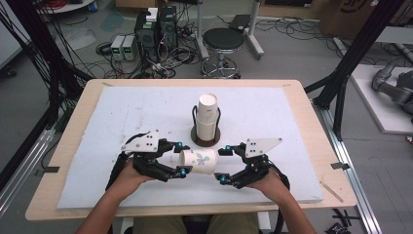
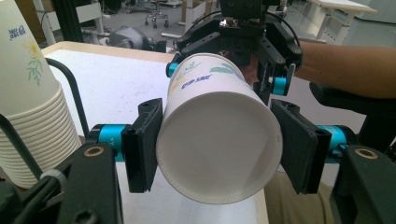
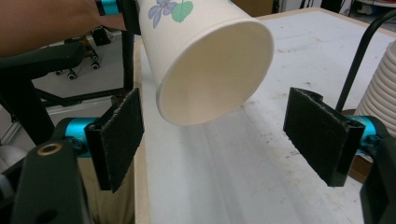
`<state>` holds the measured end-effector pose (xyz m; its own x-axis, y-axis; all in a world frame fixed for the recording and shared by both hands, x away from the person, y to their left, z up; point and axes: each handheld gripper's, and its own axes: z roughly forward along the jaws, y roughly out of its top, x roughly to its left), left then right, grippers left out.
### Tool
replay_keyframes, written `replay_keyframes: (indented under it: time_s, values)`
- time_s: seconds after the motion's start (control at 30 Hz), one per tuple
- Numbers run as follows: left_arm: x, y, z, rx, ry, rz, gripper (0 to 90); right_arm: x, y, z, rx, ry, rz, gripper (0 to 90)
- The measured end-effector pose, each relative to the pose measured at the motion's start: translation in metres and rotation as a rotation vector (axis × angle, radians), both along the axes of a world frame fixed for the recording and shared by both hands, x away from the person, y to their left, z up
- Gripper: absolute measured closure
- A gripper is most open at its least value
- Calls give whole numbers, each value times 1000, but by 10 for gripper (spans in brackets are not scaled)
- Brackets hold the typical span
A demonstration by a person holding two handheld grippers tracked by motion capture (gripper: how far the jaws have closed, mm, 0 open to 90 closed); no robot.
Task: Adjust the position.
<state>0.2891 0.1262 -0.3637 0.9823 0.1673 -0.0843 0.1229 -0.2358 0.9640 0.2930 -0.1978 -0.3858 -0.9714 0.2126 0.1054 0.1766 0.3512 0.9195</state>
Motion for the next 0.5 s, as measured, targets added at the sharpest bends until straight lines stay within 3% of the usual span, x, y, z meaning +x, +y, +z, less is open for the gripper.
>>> replay_keyframes:
  time_s: [0.33, 0.5]
  values:
    - [-2, -5, 0, -18, 7, -38, 374, 2, 7, -2, 3, 18, 42, 205]
    - [-2, -8, -1, -37, 14, -53, 375, 5, 9, -5, 27, 34, 75, 204]
